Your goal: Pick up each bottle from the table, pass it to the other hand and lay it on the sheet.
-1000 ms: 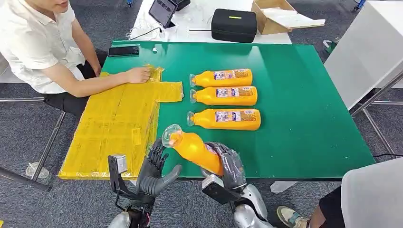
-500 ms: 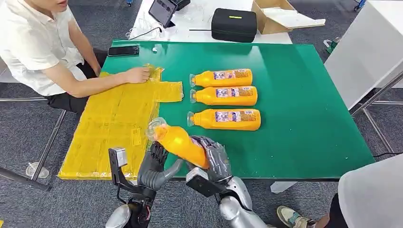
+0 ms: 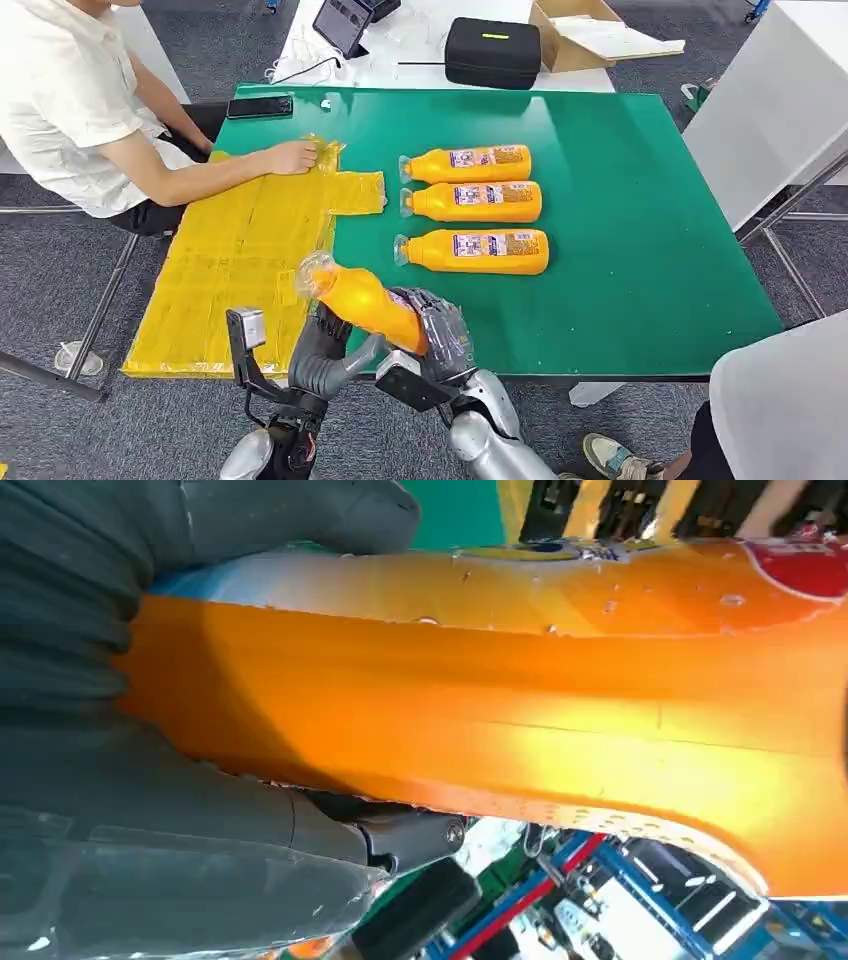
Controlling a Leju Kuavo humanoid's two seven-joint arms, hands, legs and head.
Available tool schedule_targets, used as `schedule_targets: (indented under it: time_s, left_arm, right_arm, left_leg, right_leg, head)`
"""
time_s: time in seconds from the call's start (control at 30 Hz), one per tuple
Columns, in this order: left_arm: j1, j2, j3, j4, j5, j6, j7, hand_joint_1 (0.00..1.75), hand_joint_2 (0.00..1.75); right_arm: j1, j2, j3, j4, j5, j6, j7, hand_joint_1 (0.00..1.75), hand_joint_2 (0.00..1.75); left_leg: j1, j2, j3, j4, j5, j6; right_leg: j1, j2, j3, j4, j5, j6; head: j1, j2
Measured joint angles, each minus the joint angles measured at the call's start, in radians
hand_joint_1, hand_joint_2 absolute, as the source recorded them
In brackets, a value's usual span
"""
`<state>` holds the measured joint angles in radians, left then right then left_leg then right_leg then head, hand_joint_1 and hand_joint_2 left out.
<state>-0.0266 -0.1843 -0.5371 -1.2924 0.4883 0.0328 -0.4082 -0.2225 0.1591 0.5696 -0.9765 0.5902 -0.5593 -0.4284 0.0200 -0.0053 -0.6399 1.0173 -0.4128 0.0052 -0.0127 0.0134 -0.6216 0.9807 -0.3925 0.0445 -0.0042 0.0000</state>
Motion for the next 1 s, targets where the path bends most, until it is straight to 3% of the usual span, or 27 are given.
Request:
schedule_targets:
  time_s: [0.27,0.57,0.93,1.0]
  left_arm:
    - [-0.030,-0.010,0.001,0.011,-0.035,0.105,-0.001,0.00,1.75]
    - [-0.045,-0.021,0.026,0.045,0.135,0.093,0.071,0.00,1.75]
    - [-0.046,-0.024,0.044,0.051,0.162,0.080,0.076,0.00,1.75]
    - [-0.046,-0.024,0.045,0.051,0.186,0.068,0.081,0.00,1.75]
  right_arm:
    - [-0.029,0.022,0.013,0.055,0.053,-0.065,0.033,1.75,1.75]
    - [-0.027,0.040,0.060,0.069,0.060,-0.077,0.030,1.75,1.75]
    - [-0.027,0.043,0.087,0.069,0.059,-0.071,0.032,1.75,1.75]
    - [-0.027,0.043,0.095,0.069,0.047,-0.067,0.031,1.68,1.75]
  left_leg:
    - [0.000,0.000,0.000,0.000,0.000,0.000]
    - [0.000,0.000,-0.001,0.000,0.000,0.000]
    - [0.000,0.000,-0.001,0.000,0.000,0.000]
    - [0.000,0.000,-0.001,0.000,0.000,0.000]
  right_leg:
    - [0.000,0.000,0.000,0.000,0.000,0.000]
    - [0.000,0.000,-0.001,0.000,0.000,0.000]
    - [0.000,0.000,-0.001,0.000,0.000,0.000]
    - [0.000,0.000,-0.001,0.000,0.000,0.000]
  head:
    - [0.000,0.000]
    - [0.000,0.000]
    - [0.000,0.000]
    - [0.000,0.000]
